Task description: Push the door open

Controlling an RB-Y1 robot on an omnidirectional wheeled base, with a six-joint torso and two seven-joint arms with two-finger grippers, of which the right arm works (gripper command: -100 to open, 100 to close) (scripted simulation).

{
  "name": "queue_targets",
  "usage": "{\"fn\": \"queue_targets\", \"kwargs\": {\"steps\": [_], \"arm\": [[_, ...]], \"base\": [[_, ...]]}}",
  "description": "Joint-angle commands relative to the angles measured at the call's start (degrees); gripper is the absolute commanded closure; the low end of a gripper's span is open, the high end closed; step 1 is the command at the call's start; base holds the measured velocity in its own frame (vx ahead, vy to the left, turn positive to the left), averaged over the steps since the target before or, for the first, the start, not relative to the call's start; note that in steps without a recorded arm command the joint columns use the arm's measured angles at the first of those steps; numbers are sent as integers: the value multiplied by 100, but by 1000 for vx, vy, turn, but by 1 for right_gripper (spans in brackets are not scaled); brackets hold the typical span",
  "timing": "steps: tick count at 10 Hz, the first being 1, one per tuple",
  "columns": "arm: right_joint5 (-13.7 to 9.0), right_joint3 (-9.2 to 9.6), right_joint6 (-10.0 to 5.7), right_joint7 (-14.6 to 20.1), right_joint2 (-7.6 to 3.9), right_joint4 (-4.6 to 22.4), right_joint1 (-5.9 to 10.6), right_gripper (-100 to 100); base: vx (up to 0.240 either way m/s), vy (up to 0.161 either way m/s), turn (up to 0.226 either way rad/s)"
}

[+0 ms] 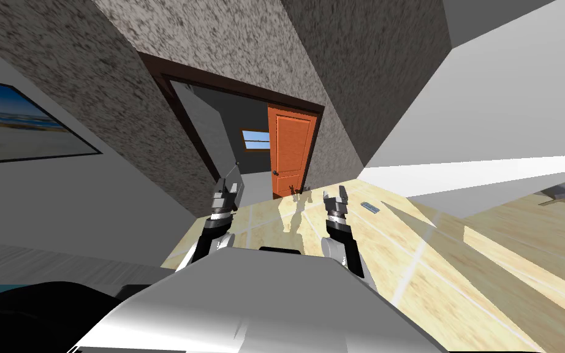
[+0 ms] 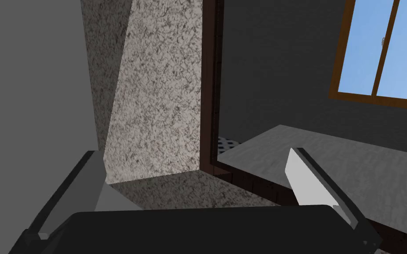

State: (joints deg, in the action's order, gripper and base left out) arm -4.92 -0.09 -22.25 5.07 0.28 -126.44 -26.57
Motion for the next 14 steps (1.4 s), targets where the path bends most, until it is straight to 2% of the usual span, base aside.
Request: {"fn": "queue_targets", "kwargs": {"steps": [1, 5, 9, 11, 12, 14], "arm": [[-63, 28, -56, 113, -60, 159, 52, -100], [-228, 103, -203, 411, -185, 576, 190, -100], [-466, 212, -416, 842, -319, 1180, 389, -100], [-544, 247, -486, 983, -356, 1378, 454, -100], [-632, 287, -564, 1141, -388, 1600, 527, -100], [-720, 327, -642, 1299, -421, 1821, 601, -100]], "base": [[51, 13, 82], [116, 9, 90], [124, -2, 117], [116, 1, 78], [122, 0, 141], [125, -14, 108]]}}
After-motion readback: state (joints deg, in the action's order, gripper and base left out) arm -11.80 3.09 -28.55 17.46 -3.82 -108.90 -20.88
